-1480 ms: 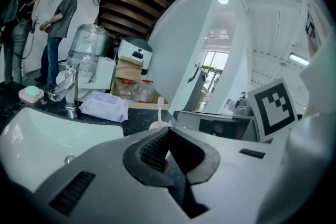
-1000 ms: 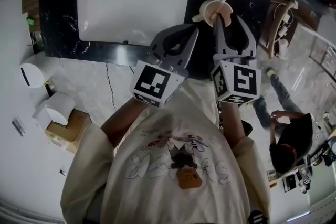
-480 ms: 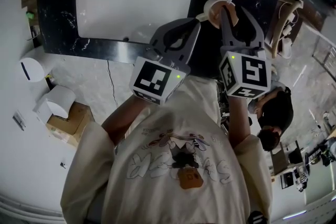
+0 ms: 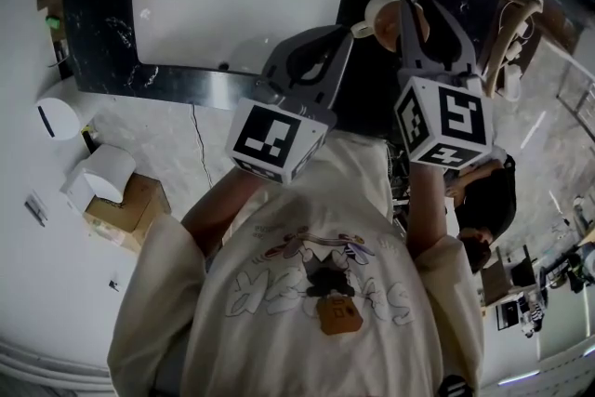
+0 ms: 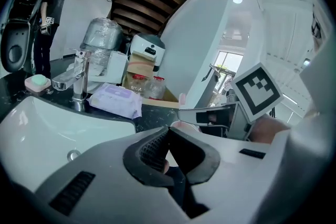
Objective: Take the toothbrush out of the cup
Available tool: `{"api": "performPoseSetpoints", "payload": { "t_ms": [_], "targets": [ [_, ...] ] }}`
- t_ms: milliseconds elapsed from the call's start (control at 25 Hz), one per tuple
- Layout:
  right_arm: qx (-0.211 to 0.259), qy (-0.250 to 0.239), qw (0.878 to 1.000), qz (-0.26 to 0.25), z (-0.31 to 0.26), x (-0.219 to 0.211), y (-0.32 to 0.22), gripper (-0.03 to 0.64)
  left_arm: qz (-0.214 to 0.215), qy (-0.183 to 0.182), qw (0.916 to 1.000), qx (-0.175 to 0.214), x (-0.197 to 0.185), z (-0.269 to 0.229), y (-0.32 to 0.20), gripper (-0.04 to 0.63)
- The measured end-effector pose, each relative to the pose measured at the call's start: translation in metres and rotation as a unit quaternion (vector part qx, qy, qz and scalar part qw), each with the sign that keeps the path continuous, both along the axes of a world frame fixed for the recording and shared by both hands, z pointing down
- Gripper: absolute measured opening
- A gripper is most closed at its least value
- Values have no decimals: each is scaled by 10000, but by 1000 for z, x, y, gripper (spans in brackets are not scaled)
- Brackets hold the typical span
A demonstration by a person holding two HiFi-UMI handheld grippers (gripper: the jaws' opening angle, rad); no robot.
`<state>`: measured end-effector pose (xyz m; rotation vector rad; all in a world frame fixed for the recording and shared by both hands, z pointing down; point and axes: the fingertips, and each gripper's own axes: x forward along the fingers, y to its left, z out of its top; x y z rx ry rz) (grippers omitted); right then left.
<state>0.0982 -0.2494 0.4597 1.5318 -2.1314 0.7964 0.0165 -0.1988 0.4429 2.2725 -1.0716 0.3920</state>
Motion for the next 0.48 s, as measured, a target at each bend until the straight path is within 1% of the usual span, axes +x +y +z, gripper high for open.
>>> {"api": "performPoseSetpoints", "payload": {
  "t_ms": [360,480],
  "targets": [
    [-155,116,9998,29,7,1,-4,78,-96,27,9999,-93,-4,0,-2,14],
    [-228,247,9994,23,9,2,-5,66,-86,33,9999,-81,-5,1,0,14]
  ]
}}
